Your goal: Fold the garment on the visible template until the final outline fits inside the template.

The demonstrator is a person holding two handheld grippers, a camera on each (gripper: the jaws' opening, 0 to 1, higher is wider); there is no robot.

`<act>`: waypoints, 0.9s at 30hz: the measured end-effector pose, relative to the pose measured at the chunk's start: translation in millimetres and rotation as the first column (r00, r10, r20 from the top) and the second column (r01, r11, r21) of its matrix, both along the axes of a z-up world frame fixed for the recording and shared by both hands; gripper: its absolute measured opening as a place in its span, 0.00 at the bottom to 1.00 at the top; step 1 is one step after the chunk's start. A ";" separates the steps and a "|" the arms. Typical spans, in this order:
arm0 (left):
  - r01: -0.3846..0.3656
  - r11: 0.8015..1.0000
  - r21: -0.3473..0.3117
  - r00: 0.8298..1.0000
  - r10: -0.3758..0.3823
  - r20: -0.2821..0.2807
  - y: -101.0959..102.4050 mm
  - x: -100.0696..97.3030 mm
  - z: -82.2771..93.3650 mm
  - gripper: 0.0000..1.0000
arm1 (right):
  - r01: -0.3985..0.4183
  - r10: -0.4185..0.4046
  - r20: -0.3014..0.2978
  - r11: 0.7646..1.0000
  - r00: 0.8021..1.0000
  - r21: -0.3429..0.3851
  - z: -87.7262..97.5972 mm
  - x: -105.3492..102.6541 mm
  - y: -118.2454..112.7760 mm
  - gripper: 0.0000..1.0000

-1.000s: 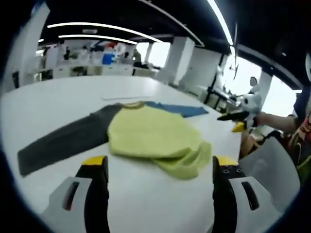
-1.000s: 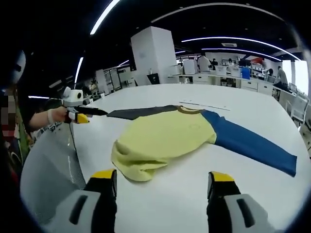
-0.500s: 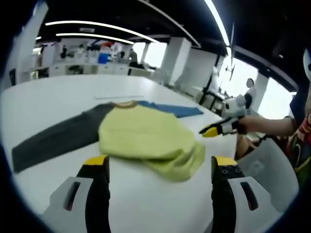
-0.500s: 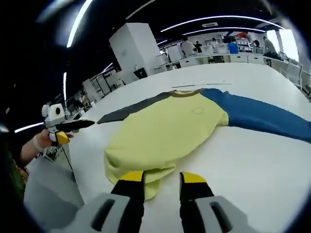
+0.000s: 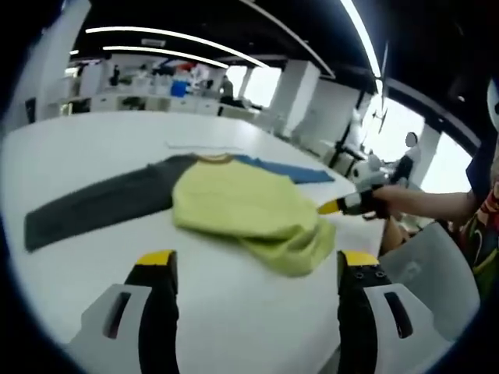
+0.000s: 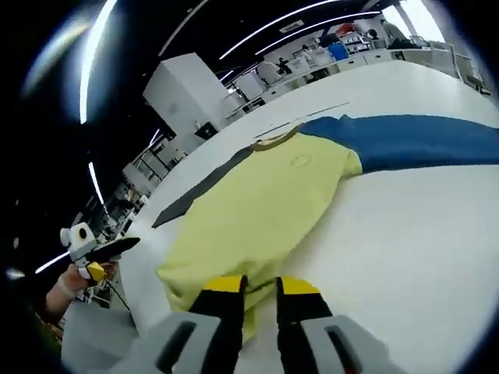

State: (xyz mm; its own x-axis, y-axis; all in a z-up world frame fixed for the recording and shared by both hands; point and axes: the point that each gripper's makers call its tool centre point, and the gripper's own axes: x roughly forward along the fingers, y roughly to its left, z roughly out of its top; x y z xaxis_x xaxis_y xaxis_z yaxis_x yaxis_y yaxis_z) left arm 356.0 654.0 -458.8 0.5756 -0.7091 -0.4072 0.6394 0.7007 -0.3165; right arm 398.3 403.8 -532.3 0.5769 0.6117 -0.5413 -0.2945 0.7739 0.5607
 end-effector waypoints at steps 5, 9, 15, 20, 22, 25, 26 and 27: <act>-0.016 1.000 -0.002 1.000 0.016 0.006 4.8 -1.7 2.4 0.79 | 0.056 -0.056 0.002 0.997 0.998 0.049 11.9 3.9 -1.0 0.00; -0.022 1.000 0.004 1.000 0.022 0.008 6.2 -3.2 2.9 0.79 | 0.073 -0.075 0.013 0.993 0.997 0.093 33.6 5.9 2.7 0.00; -0.016 1.000 0.004 1.000 0.016 0.005 2.4 -3.8 1.9 0.78 | 0.032 -0.037 0.047 0.995 0.998 0.090 65.6 18.1 24.1 0.00; -0.008 1.000 0.009 1.000 0.008 0.003 1.2 -4.0 -0.2 0.78 | -0.053 0.055 0.108 0.998 0.993 -0.022 76.2 36.6 47.9 0.00; -0.008 1.000 0.011 1.000 0.008 0.003 1.7 -4.0 -0.7 0.77 | -0.077 0.084 0.122 0.995 0.989 -0.064 77.4 39.3 61.1 0.00; -0.012 1.000 0.013 1.000 0.012 0.002 3.3 -4.0 -1.4 0.77 | -0.092 0.102 0.117 0.992 0.988 -0.083 69.7 45.4 73.0 0.00; -0.017 1.000 0.011 1.000 0.017 -0.001 6.0 -3.0 -2.4 0.77 | -0.103 0.114 0.111 0.990 0.987 -0.094 64.8 46.9 77.9 0.00; -0.019 1.000 0.011 1.000 0.019 -0.001 6.9 -2.8 -2.6 0.77 | -0.103 0.114 0.109 0.990 0.987 -0.095 61.0 51.6 77.9 0.00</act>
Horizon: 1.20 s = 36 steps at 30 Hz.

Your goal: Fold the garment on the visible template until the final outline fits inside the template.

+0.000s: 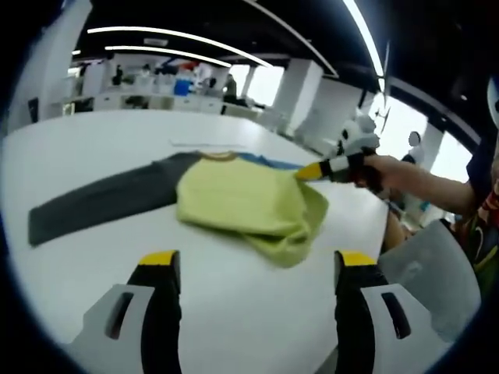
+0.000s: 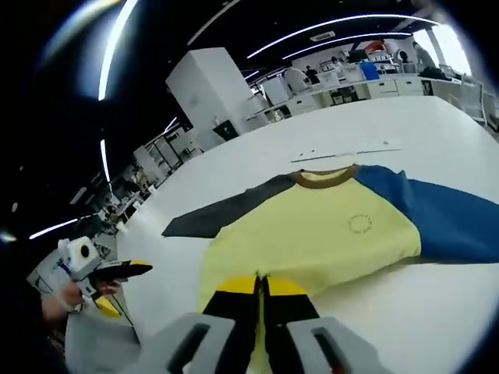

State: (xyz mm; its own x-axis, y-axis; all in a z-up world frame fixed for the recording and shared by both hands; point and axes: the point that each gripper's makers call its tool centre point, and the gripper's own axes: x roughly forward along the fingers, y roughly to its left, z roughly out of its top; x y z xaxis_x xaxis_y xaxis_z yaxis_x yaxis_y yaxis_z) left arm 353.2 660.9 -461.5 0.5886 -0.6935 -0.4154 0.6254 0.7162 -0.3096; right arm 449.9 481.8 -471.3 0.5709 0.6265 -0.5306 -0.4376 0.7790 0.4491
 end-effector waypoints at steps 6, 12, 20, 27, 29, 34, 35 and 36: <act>-0.002 1.000 0.000 1.000 0.002 -0.005 -0.1 0.3 -2.1 0.76 | 0.007 -0.008 -0.023 0.999 1.000 -0.032 -18.9 15.8 13.0 0.00; 0.009 1.000 0.013 1.000 -0.009 -0.009 -3.6 -1.7 -4.6 0.76 | -0.021 0.015 -0.065 0.995 0.998 -0.097 -45.7 24.5 17.8 0.00; 0.007 1.000 0.011 1.000 -0.007 -0.014 -2.5 -1.9 -6.3 0.75 | -0.039 0.028 -0.091 0.992 0.995 -0.120 -57.6 22.1 17.0 0.00; 0.015 1.000 0.019 1.000 -0.015 -0.017 -4.8 -4.0 -7.7 0.75 | -0.059 0.054 -0.049 0.993 0.997 -0.100 -37.1 22.6 10.4 0.10; 0.018 1.000 0.014 1.000 -0.017 -0.018 -6.3 -4.2 -7.1 0.75 | -0.055 0.051 -0.040 0.993 0.998 -0.101 -31.6 22.5 5.1 0.14; 0.020 1.000 0.015 1.000 -0.020 -0.017 -8.0 -4.8 -6.9 0.75 | -0.027 0.027 0.000 0.999 1.000 -0.045 -8.8 18.8 -4.5 0.18; 0.020 1.000 0.015 1.000 -0.019 -0.016 -8.0 -4.9 -6.9 0.75 | -0.022 0.022 0.005 0.999 1.000 -0.039 -5.4 17.7 -7.2 0.20; 0.020 1.000 0.017 1.000 -0.020 -0.018 -8.0 -5.1 -7.2 0.75 | -0.019 0.020 0.014 0.999 1.000 -0.037 -2.9 17.1 -12.5 0.24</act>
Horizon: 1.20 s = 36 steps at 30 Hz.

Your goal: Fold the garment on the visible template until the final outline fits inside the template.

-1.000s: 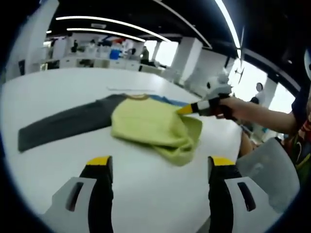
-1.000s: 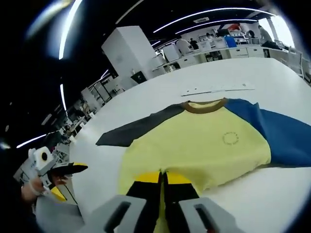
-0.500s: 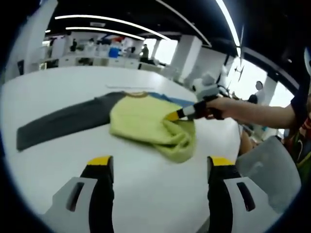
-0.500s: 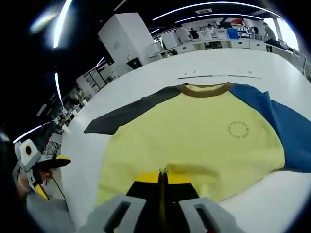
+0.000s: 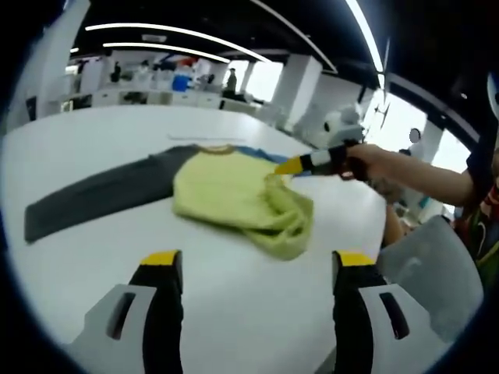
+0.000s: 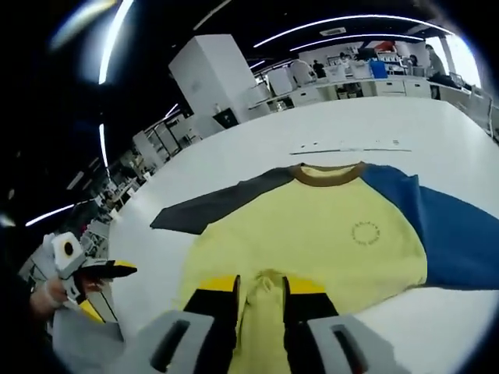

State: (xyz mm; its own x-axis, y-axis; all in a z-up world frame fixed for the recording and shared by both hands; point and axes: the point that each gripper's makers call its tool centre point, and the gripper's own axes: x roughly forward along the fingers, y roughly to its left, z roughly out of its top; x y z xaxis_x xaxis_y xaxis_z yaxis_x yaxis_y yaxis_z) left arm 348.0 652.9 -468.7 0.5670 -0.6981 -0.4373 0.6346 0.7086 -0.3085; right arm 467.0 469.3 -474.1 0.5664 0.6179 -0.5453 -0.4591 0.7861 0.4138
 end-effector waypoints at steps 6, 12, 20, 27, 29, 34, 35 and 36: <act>0.002 1.000 -0.001 1.000 -0.002 -0.002 -0.4 -0.2 -0.5 0.75 | -0.001 0.001 0.016 1.000 1.000 -0.016 0.7 -16.6 -21.5 0.57; 0.007 1.000 -0.006 1.000 -0.007 0.007 -2.3 0.3 2.5 0.75 | -0.033 0.038 0.067 0.997 0.997 -0.073 -5.0 -35.8 -36.8 0.81; 0.000 1.000 -0.011 1.000 0.000 0.008 1.2 2.3 3.4 0.75 | -0.067 0.076 0.087 0.992 0.993 -0.105 -13.4 -57.0 -49.0 0.99; -0.003 1.000 -0.011 1.000 0.004 0.024 5.1 6.3 8.6 0.75 | -0.046 0.060 0.131 0.993 0.990 -0.111 -5.6 -61.4 -60.8 1.00; -0.006 1.000 -0.012 1.000 0.007 0.028 7.6 7.9 10.0 0.75 | -0.050 0.066 0.137 0.992 0.988 -0.119 -4.9 -62.1 -63.3 1.00; -0.011 1.000 -0.008 0.999 0.011 0.031 9.7 8.1 10.5 0.75 | -0.054 0.072 0.146 0.990 0.987 -0.127 -5.6 -62.8 -65.2 1.00; -0.011 1.000 -0.009 1.000 0.012 0.029 9.8 7.8 10.4 0.75 | -0.063 0.083 0.151 0.989 0.985 -0.133 -6.9 -64.0 -63.7 1.00; -0.012 1.000 -0.010 1.000 0.012 0.029 9.8 7.8 10.4 0.75 | -0.065 0.085 0.145 0.989 0.986 -0.135 -8.5 -64.6 -63.1 1.00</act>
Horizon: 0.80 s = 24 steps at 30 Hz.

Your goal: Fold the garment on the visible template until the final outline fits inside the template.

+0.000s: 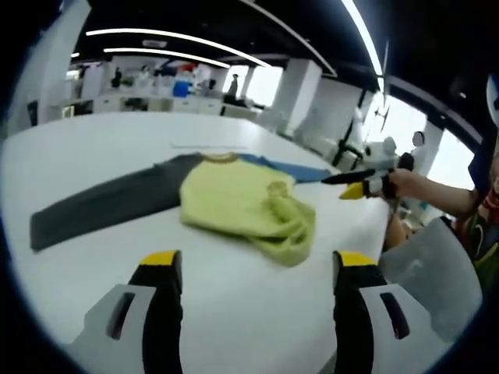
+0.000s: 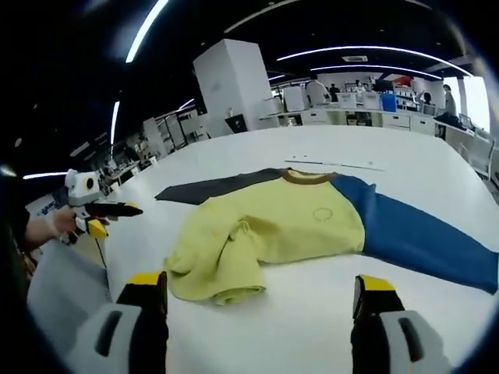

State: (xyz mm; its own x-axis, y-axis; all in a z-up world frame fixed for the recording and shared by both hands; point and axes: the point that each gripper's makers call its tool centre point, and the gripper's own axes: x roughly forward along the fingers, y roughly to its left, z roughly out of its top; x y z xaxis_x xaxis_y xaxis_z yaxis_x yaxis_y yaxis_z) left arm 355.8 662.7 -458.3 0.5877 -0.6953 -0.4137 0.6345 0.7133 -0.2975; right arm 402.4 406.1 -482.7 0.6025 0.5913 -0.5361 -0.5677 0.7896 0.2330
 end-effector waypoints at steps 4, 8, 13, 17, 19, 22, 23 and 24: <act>-0.004 1.000 0.000 1.000 0.004 0.001 2.6 0.2 -0.3 0.75 | -0.016 0.016 -0.002 1.000 1.000 -0.003 -7.2 -4.1 3.9 0.96; -0.013 1.000 -0.001 1.000 0.013 0.000 5.4 0.1 -0.2 0.75 | -0.049 0.049 -0.019 0.999 0.999 -0.010 -15.4 -11.5 10.7 0.73; -0.020 1.000 -0.007 1.000 0.020 -0.001 8.0 1.0 0.0 0.75 | -0.087 0.086 -0.045 0.996 0.995 -0.020 -28.2 -19.7 19.4 0.46; -0.020 1.000 -0.009 1.000 0.020 -0.001 6.5 0.5 0.4 0.75 | -0.099 0.097 -0.069 0.995 0.993 -0.024 -38.7 -21.1 25.0 0.36; -0.020 1.000 -0.009 1.000 0.020 -0.002 6.2 0.2 0.2 0.75 | -0.101 0.098 -0.084 0.995 0.992 -0.024 -44.0 -19.0 25.7 0.34; -0.023 1.000 -0.009 1.000 0.023 -0.001 4.2 -1.2 1.1 0.75 | -0.097 0.095 -0.084 0.995 0.992 -0.025 -45.1 -16.9 28.0 0.28; -0.025 1.000 -0.011 1.000 0.025 -0.002 4.5 -1.2 1.3 0.75 | -0.097 0.094 -0.085 0.995 0.992 -0.021 -45.8 -15.9 29.0 0.25; -0.027 1.000 -0.012 1.000 0.027 -0.002 4.8 -1.2 1.6 0.75 | -0.091 0.090 -0.090 0.996 0.992 -0.017 -46.9 -15.0 29.1 0.24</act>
State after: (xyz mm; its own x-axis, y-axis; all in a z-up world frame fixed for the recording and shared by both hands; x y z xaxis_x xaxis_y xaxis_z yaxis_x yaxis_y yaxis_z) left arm 354.6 667.5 -456.7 0.6055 -0.6844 -0.4061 0.6148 0.7263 -0.3074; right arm 387.4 435.3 -529.6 0.4965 0.6291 -0.5981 -0.6148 0.7412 0.2693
